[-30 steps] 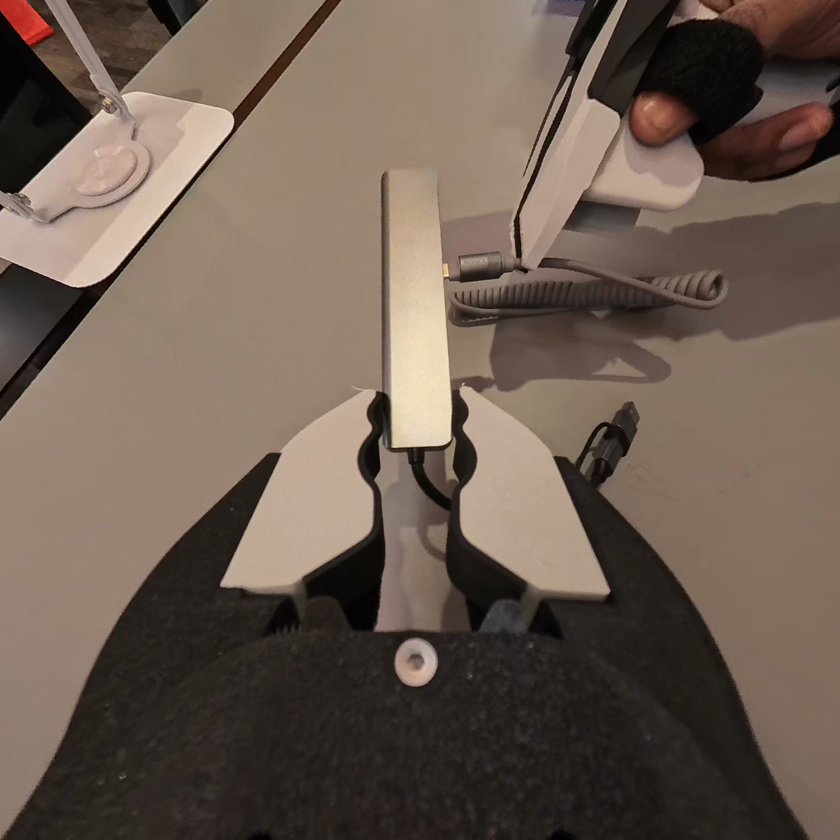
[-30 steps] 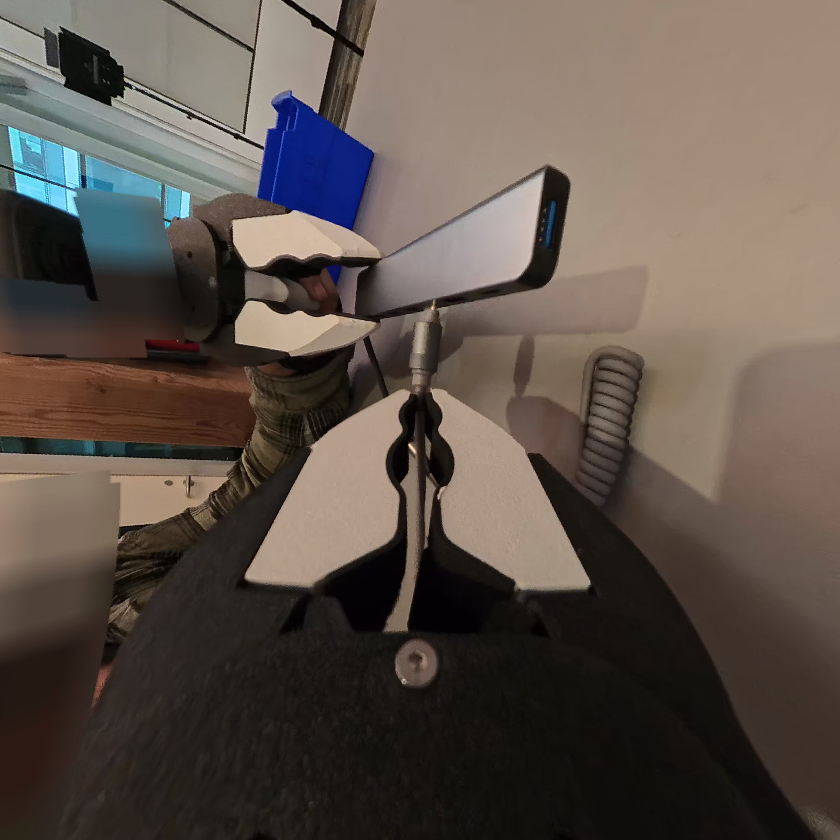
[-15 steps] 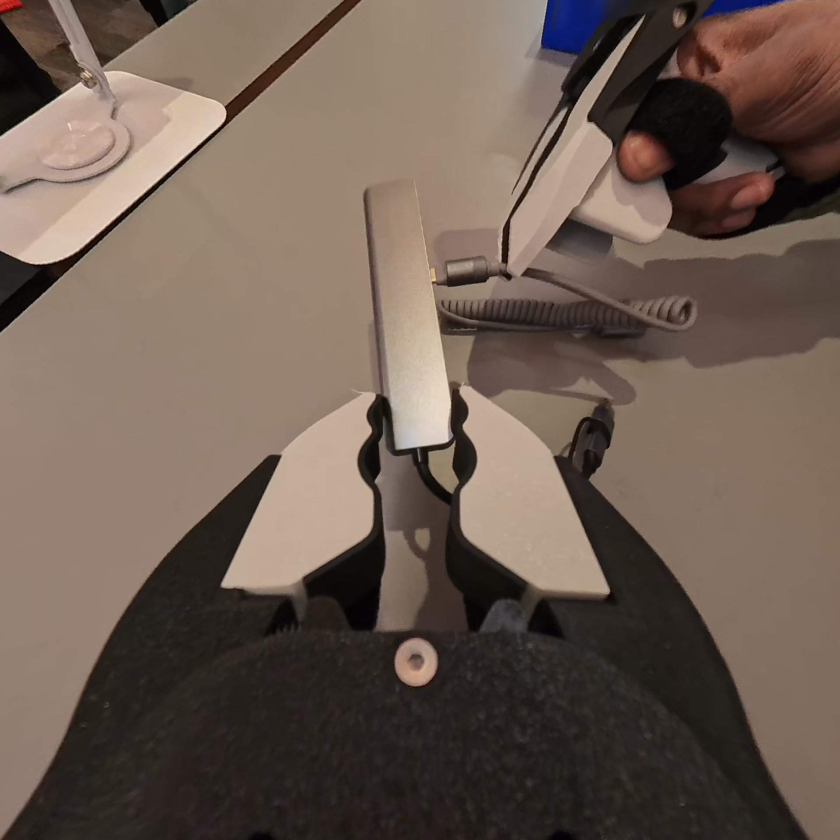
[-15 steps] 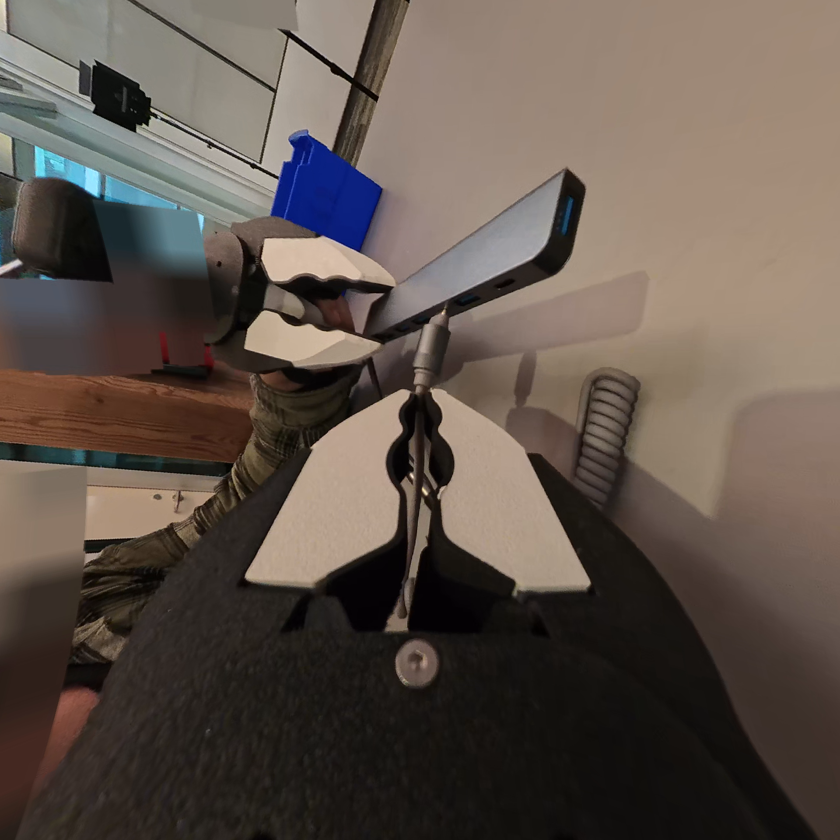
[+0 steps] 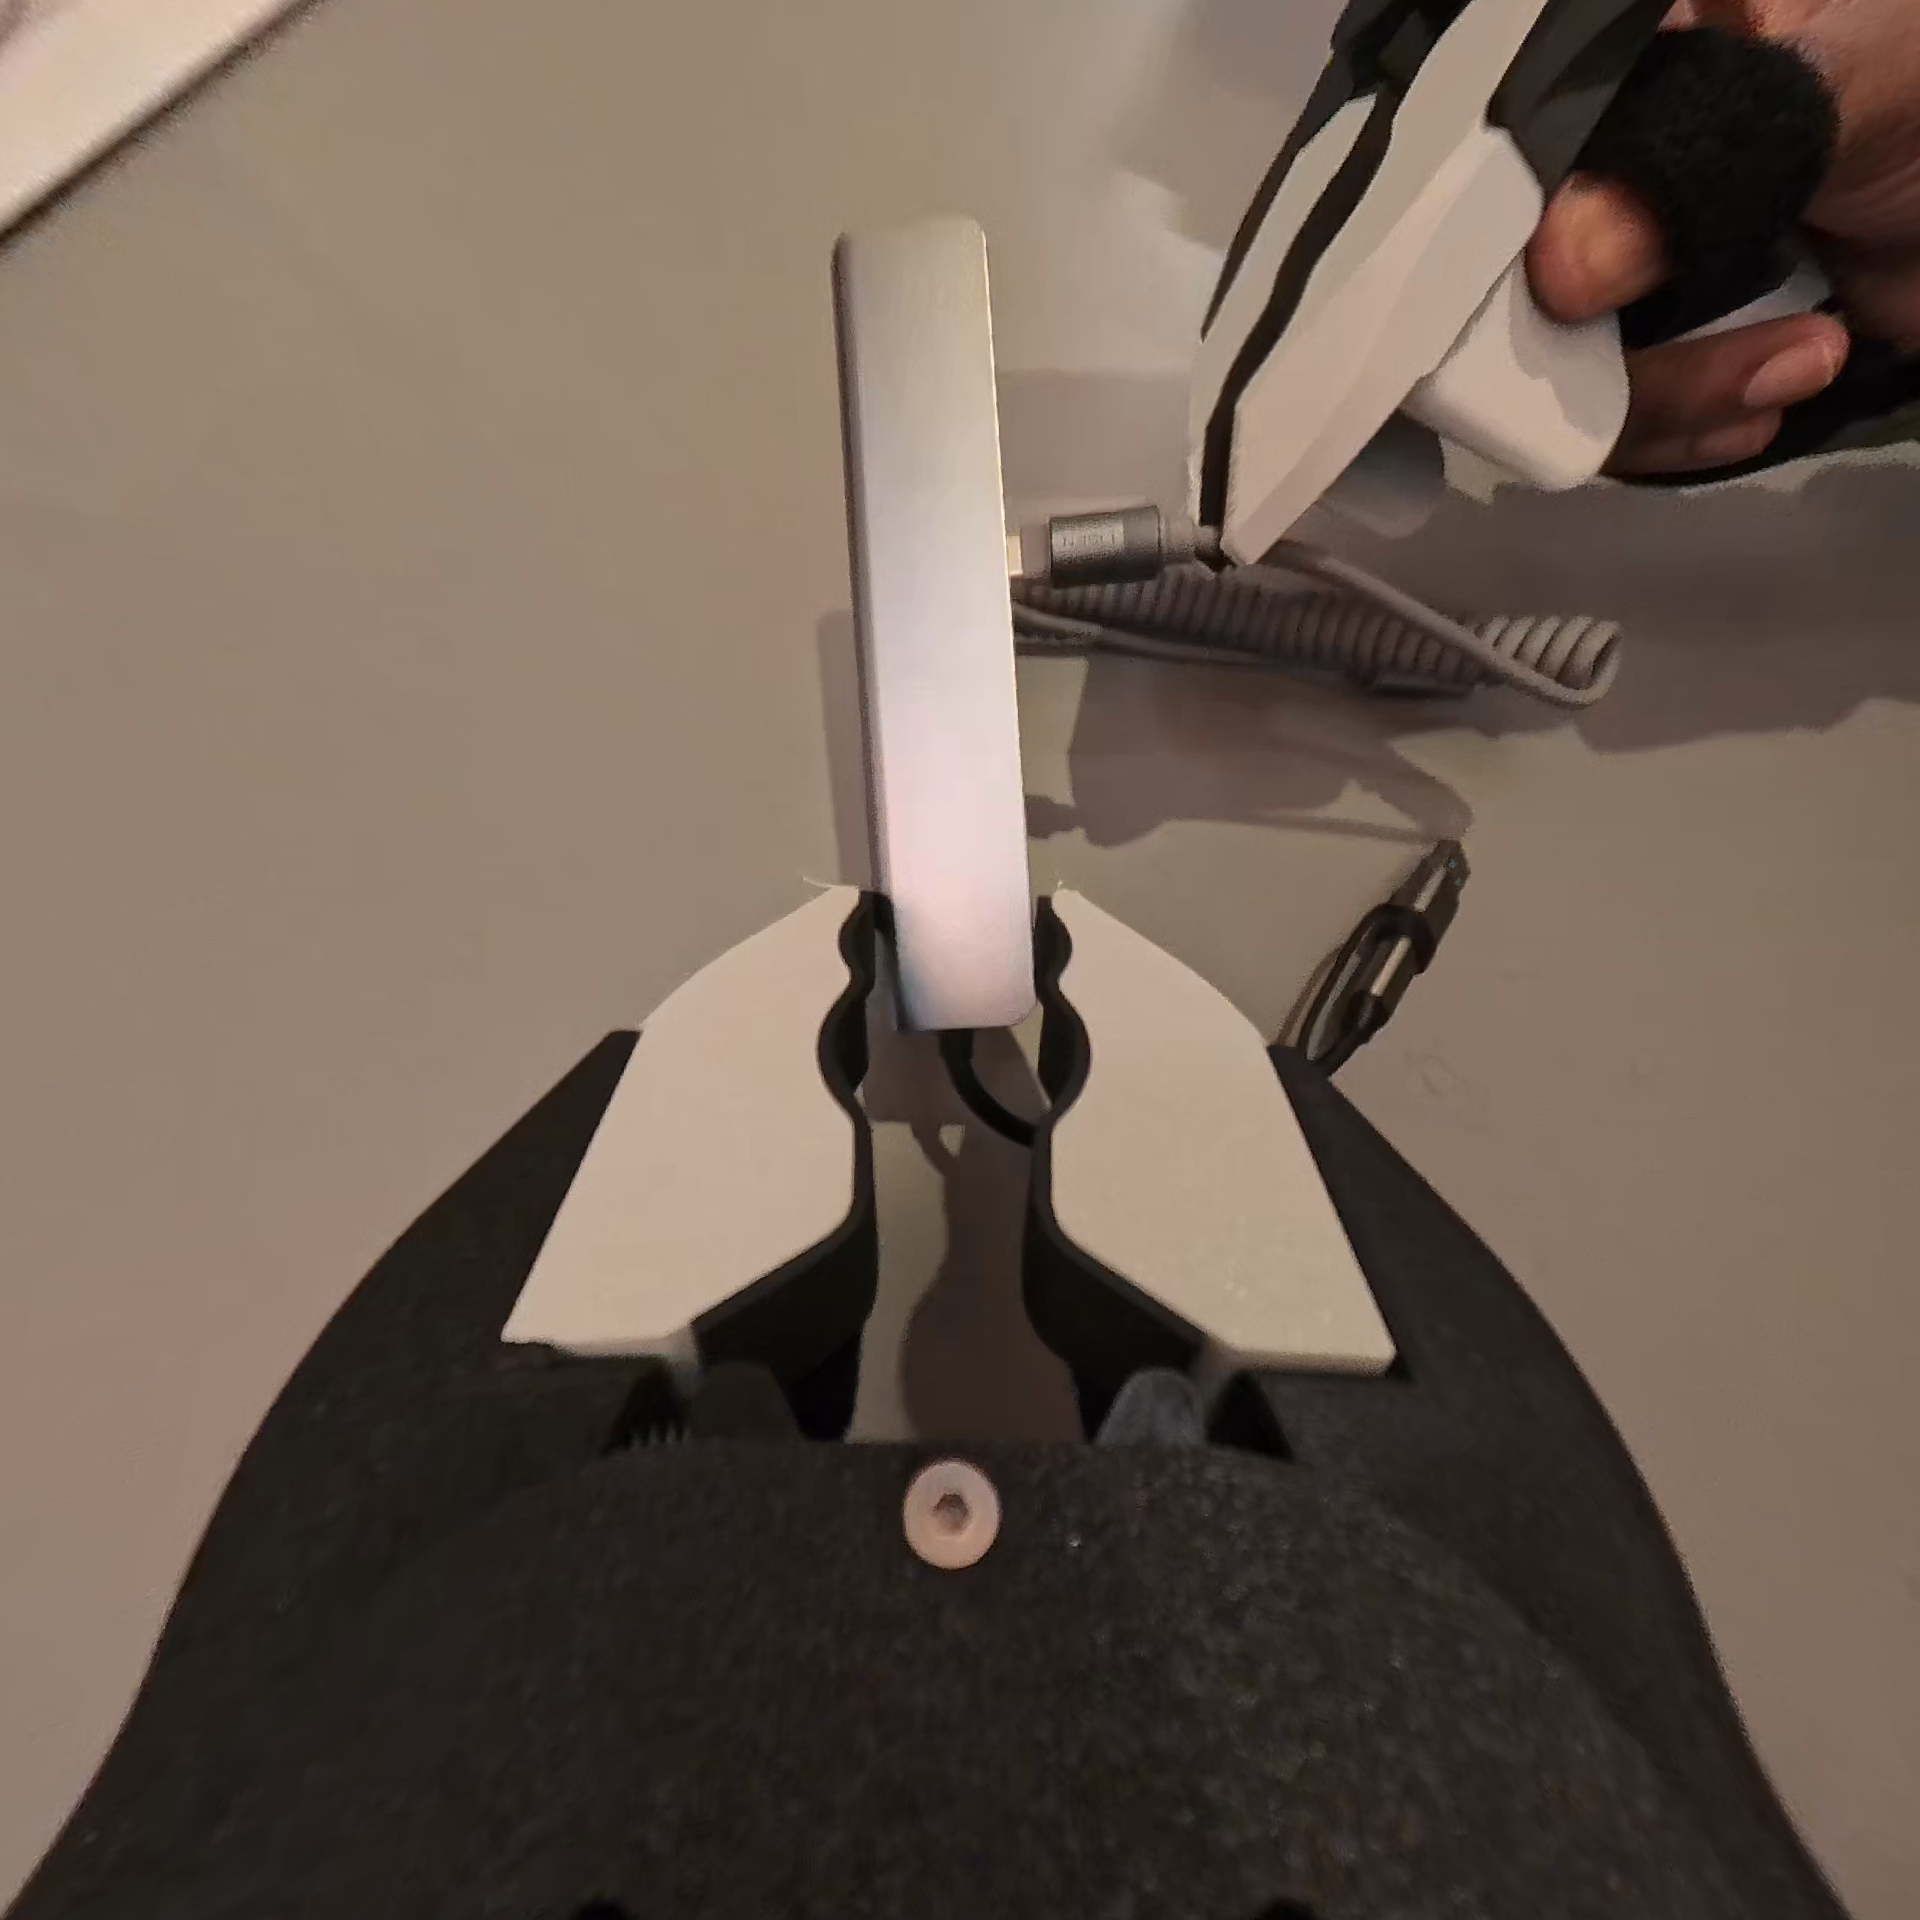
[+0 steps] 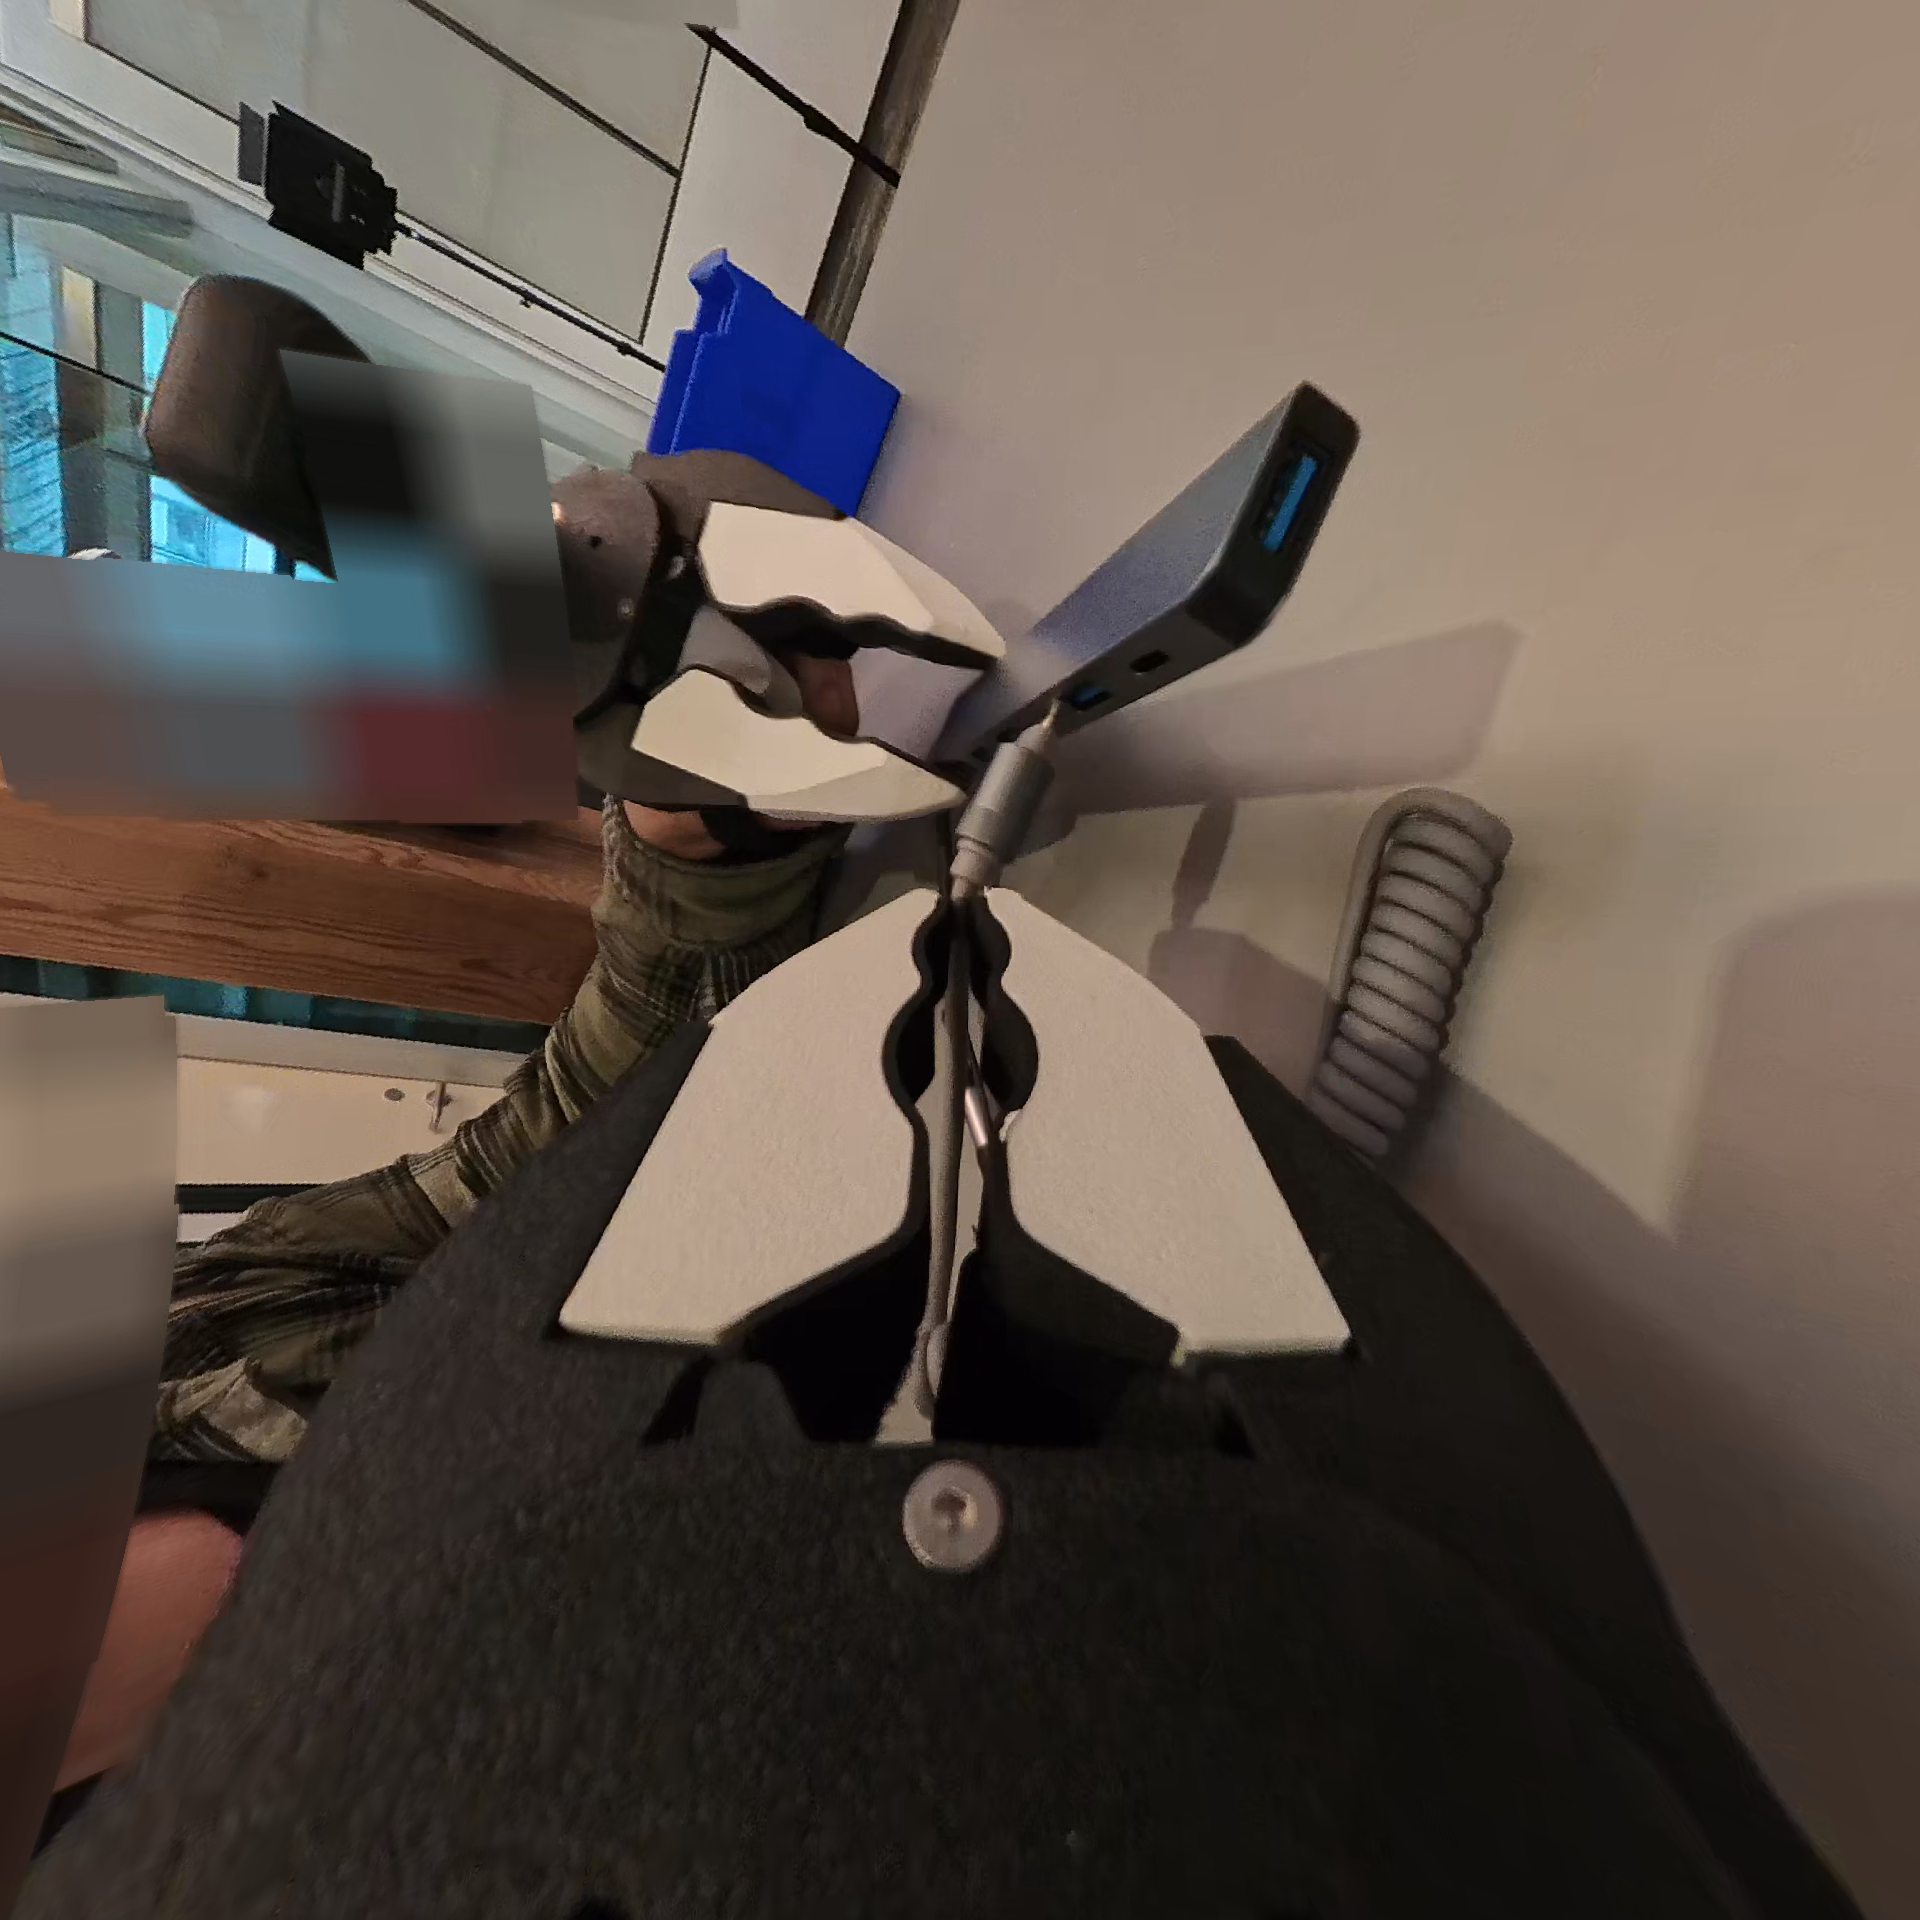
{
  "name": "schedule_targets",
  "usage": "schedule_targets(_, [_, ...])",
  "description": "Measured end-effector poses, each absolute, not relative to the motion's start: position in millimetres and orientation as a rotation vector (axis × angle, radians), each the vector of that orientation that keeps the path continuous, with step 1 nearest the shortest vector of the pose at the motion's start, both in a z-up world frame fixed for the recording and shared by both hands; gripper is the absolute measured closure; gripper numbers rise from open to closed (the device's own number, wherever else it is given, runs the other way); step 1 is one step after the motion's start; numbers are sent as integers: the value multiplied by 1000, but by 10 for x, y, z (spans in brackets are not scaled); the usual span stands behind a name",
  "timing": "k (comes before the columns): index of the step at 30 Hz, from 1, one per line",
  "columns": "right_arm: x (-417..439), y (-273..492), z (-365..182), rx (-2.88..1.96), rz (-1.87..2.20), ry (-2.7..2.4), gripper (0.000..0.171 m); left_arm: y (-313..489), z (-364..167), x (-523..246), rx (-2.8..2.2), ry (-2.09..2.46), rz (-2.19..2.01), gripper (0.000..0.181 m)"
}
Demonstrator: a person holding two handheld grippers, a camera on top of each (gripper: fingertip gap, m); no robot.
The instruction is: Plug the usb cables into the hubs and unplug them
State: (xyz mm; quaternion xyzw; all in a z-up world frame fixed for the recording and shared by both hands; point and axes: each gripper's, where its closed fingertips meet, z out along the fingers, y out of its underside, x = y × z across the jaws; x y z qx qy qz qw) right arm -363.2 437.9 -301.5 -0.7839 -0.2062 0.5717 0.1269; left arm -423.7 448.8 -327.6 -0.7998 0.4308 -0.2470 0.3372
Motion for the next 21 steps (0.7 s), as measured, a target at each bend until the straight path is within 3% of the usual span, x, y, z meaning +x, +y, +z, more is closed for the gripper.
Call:
schedule_targets(8, [-3646,4318,-3174,-2300,1677,-614,169,4398,-3449,-4197,-2192,1159,-726,146])
schedule_targets(14, [-3672,4246,-3254,-2324,1690,-636,168,4405,-3504,-4155,-2228,1168,-698,126])
schedule_targets(19, [-3696,4202,-3244,-2319,1696,-661,169,4385,-3639,-4057,-2285,1215,-665,124])
schedule_targets(21, [-3710,4181,-3236,-2317,1698,-678,169,4369,-3647,-4029,-2305,1214,-682,136])
